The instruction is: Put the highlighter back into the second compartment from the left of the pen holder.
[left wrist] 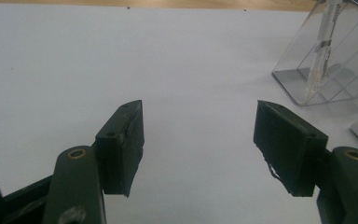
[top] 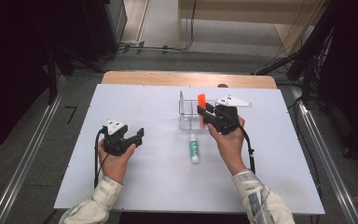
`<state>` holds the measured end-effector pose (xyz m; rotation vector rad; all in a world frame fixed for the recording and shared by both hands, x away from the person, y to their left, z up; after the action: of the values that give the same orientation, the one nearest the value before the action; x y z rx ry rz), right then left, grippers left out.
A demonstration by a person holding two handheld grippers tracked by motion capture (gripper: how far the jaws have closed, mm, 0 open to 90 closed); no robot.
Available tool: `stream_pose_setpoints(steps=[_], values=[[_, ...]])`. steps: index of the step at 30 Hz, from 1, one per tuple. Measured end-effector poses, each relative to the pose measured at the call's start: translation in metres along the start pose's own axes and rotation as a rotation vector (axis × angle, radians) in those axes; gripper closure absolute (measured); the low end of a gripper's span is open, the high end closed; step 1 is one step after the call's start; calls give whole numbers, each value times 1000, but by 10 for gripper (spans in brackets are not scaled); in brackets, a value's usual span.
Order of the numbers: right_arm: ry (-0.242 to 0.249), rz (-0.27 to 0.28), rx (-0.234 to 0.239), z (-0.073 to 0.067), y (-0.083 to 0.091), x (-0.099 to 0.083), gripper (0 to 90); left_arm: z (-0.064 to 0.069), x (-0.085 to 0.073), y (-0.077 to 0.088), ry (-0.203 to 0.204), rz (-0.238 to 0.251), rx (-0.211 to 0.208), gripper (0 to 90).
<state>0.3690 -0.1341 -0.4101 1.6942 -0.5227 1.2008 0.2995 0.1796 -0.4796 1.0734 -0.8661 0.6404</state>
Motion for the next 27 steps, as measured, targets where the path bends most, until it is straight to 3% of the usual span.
stream_pose_setpoints(steps=[13,27], values=[[-16,32,-45,9,-13,23,651,-1,0,1,2,-2,-4,341],[-14,43,-62,4,-36,34,651,-3,0,1,9,0,-5,341]])
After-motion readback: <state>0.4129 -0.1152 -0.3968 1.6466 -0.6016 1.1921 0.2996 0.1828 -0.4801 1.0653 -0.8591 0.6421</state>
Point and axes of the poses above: each handheld gripper's, and its own axes: y roughly backward along the jaws, x roughly out of its top, z roughly to its right, the point moved 1 cm from there along -y, roughly forward along the jaws, and after that the axes turned 7 degrees about -x, right-handed, at the moved point
